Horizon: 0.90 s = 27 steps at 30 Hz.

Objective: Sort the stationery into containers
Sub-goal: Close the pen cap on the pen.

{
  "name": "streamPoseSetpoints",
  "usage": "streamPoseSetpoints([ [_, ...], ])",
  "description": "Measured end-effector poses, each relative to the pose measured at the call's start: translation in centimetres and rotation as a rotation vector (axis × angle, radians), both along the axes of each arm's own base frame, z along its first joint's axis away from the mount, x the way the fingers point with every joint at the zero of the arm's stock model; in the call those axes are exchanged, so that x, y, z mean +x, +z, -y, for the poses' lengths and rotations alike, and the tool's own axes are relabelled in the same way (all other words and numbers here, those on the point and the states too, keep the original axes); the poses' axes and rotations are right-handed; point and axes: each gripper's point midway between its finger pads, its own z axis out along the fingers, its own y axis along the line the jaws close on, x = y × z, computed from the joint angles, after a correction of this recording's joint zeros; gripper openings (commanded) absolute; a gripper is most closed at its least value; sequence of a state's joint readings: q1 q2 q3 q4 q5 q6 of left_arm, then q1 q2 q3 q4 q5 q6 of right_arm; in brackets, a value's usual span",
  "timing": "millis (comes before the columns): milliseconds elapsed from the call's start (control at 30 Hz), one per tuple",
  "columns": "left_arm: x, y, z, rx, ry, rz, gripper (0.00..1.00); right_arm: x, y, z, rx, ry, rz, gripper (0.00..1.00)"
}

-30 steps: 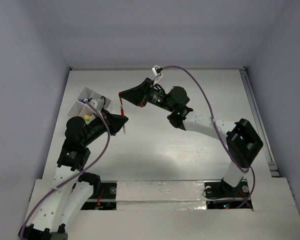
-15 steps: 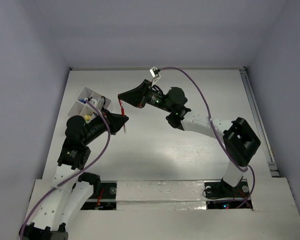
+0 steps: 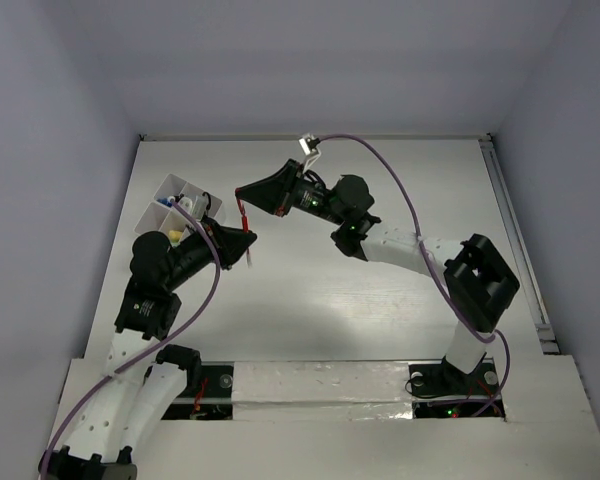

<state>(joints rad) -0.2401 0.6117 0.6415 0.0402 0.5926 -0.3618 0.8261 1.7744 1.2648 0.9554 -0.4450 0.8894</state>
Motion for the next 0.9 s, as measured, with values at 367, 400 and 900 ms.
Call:
streamPoseSetpoints([
  [367, 0.2, 0.5, -0.2, -0.049, 0.033, -0.027, 0.0, -1.1, -1.0, -0.2, 0.014, 0.002, 0.008, 0.0],
  [400, 0.2, 0.6, -0.2, -0.056, 0.035, -0.027, 0.0, -1.2, -1.0, -0.2, 0.017, 0.002, 0.012, 0.0],
  [900, -1.5, 1.6, 1.4, -0.123, -0.08, -0.086, 0.0, -3.0, -1.1, 2.2, 0.024, -0.104, 0.062, 0.0],
])
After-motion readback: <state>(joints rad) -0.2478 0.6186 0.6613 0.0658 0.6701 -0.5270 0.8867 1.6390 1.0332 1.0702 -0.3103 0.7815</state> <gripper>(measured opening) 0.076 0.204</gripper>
